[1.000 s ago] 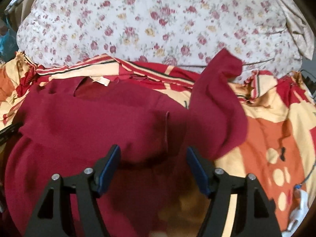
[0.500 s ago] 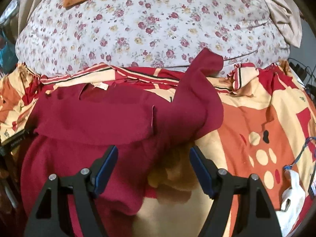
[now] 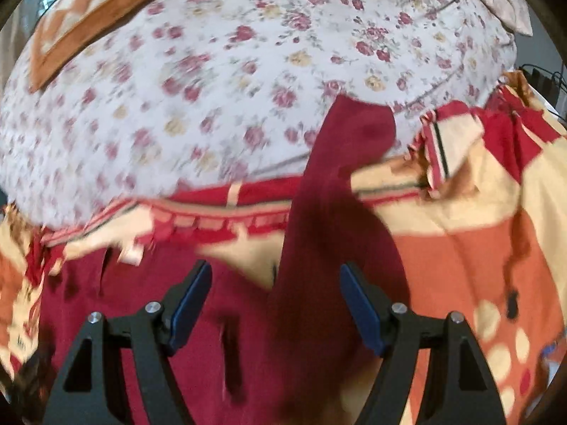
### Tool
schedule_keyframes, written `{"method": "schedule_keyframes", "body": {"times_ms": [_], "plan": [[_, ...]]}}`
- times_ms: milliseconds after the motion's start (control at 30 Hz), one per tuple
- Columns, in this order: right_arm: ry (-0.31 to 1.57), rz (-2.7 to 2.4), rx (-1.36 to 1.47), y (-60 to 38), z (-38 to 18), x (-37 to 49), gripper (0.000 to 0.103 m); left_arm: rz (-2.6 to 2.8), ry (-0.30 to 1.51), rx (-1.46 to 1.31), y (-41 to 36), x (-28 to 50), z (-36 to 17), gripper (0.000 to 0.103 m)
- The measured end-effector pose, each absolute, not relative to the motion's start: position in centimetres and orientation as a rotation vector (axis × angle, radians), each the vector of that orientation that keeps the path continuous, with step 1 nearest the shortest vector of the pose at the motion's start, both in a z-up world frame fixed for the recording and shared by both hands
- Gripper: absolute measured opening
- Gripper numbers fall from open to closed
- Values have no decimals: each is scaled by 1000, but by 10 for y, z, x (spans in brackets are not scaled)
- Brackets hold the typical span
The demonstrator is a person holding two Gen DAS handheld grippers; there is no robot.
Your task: Fold small clothes
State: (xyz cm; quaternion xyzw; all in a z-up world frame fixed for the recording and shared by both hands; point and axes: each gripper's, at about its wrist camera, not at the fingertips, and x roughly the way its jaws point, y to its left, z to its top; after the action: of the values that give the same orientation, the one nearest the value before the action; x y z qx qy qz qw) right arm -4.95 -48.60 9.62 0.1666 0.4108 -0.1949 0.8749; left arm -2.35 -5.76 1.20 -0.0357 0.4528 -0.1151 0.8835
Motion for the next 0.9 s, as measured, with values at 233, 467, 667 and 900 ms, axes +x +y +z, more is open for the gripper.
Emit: {"method": "schedule_keyframes", "body": {"times_ms": [233, 467, 667, 900], "plan": [[849, -489, 306, -534, 75, 27, 70, -243, 947, -72, -60, -22, 12, 60], [934, -564, 291, -568, 44, 57, 51, -246, 948, -77, -60, -20, 11, 63], [897, -492, 412, -586, 52, 46, 8, -247, 949, -78, -60, -20, 10, 64], [778, -297, 461, -562, 111, -5, 6, -262, 956, -85, -59, -18, 12, 63]]}}
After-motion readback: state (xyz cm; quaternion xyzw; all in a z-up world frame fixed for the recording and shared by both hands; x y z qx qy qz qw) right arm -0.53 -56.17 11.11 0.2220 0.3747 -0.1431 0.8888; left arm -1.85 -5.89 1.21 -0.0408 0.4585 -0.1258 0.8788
